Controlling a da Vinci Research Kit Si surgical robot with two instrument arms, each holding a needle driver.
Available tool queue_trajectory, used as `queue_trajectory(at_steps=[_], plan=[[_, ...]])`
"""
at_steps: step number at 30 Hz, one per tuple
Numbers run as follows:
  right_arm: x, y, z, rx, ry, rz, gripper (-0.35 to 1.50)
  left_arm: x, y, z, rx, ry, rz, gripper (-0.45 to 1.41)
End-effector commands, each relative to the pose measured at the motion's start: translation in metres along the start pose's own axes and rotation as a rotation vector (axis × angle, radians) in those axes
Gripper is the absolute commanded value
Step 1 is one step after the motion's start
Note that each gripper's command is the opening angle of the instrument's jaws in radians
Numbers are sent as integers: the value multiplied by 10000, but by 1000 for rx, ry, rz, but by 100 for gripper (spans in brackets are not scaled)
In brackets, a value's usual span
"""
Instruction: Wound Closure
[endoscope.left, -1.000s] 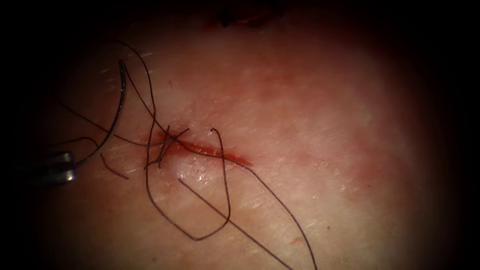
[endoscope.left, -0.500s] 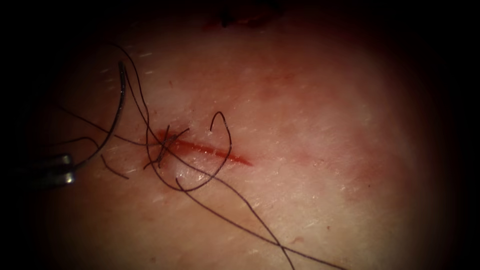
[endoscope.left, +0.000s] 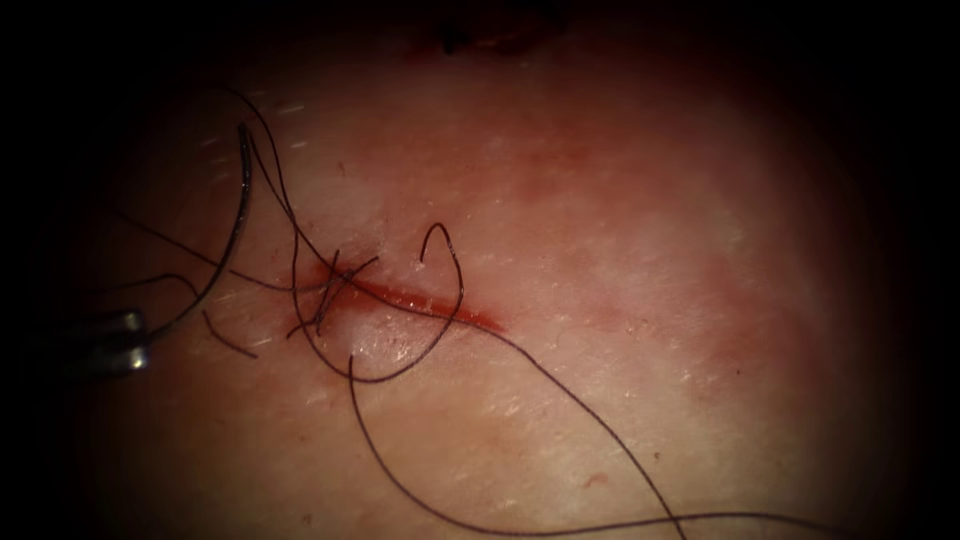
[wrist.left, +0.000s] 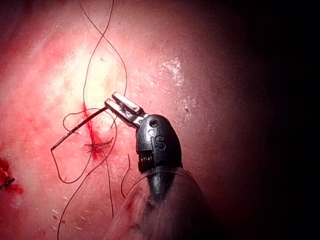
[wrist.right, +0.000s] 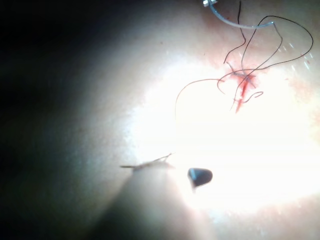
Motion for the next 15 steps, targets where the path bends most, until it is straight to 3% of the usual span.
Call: queue_trajectory(at_steps=[1, 5, 8, 9, 11, 13, 14, 15], plan=[[-13, -15, 1, 42, -3, 25, 148, -1, 16, 8, -1, 4, -8, -45], [-29, -1, -12, 41, 60, 96, 147, -1, 16, 9, -1, 4, -8, -45], [-21, 27, -17, -30, 163, 177, 143, -1, 16, 12, 1, 3, -7, -45], [-14, 34, -15, -46, 190, 198, 143, -2, 17, 12, 2, 3, -7, -45], [28, 48, 1, -36, 331, 308, 138, -3, 18, 14, 4, 3, -5, -45], [56, 48, 14, -44, 352, 355, 135, -4, 17, 14, 3, 3, -5, -45], [83, 45, 27, -59, 342, 384, 133, -5, 17, 14, 3, 3, -4, -45], [83, 45, 27, -59, 342, 384, 133, -5, 17, 14, 3, 3, -4, -45]])
